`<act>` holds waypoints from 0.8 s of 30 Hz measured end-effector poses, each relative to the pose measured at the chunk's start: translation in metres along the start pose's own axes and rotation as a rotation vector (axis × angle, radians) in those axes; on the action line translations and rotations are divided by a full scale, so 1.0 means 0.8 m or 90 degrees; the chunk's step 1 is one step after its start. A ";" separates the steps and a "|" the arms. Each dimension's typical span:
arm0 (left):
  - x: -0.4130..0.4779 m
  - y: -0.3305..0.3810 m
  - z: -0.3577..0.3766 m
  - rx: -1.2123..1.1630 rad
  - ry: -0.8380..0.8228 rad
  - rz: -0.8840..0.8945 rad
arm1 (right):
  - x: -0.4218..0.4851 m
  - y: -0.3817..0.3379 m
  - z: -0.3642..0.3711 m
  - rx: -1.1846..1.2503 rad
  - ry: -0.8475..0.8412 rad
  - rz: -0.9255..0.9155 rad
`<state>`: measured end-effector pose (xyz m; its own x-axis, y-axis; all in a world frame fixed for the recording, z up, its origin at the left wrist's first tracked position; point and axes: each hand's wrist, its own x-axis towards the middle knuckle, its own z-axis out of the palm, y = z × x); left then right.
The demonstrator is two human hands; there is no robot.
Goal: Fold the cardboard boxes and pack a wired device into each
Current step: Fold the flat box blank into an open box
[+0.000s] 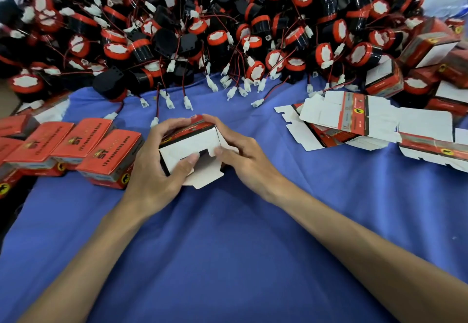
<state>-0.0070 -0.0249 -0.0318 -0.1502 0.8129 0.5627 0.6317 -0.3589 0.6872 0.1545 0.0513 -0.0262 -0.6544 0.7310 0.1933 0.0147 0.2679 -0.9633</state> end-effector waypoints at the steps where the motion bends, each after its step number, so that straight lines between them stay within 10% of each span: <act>1: 0.000 0.000 0.001 -0.009 -0.002 -0.008 | 0.000 0.000 0.000 -0.011 0.009 -0.005; 12: -0.001 0.003 0.005 0.003 -0.039 -0.030 | -0.003 -0.002 0.000 -0.059 0.102 -0.042; 24: -0.002 0.006 -0.002 -0.085 -0.022 -0.167 | -0.015 0.001 0.000 -0.064 -0.088 -0.056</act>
<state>-0.0045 -0.0283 -0.0285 -0.2676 0.9001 0.3437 0.4692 -0.1898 0.8625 0.1621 0.0427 -0.0292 -0.7544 0.6103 0.2417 0.0236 0.3931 -0.9192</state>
